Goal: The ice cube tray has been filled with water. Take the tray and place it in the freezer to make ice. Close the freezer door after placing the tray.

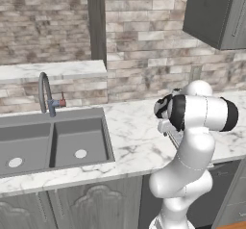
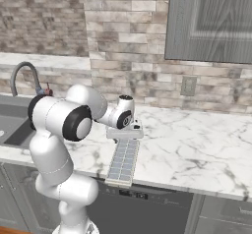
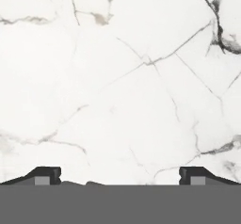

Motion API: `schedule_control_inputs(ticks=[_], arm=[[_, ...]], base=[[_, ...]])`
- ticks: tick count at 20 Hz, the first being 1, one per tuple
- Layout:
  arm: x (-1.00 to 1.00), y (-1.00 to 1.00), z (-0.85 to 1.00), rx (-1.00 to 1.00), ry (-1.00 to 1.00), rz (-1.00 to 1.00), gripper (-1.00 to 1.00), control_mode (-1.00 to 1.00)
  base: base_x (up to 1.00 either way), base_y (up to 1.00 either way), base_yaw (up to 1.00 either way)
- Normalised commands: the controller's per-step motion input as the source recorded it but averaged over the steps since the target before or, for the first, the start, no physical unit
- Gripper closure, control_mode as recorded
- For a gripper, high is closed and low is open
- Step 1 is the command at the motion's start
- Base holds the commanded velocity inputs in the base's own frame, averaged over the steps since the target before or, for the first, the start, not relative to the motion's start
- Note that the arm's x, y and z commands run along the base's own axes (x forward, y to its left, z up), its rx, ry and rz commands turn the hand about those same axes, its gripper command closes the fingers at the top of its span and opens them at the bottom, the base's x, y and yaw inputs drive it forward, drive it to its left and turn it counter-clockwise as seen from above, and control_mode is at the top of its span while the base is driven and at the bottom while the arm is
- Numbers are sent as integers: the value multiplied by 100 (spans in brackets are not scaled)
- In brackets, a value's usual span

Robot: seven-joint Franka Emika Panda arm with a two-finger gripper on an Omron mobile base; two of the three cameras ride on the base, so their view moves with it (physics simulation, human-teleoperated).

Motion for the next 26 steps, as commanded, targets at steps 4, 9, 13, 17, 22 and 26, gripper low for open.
schedule_control_inputs(ticks=[4, 9, 13, 17, 22, 26], arm=[[0, 0, 5, 2, -1, 0, -100, -100], [4, 1, 33, 1, -4, 0, -100, -100], [5, 14, 41, 0, -14, 0, -100, -100], [0, 15, 50, 0, -5, 0, -100, -100], [0, 3, 67, 0, -3, -7, -100, -100], [-10, 0, 69, 1, 0, -17, -100, -100]], base=[[0, 0, 0], [0, 0, 0], [0, 0, 0], [0, 0, 0], [0, 0, 0], [0, 0, 0]])
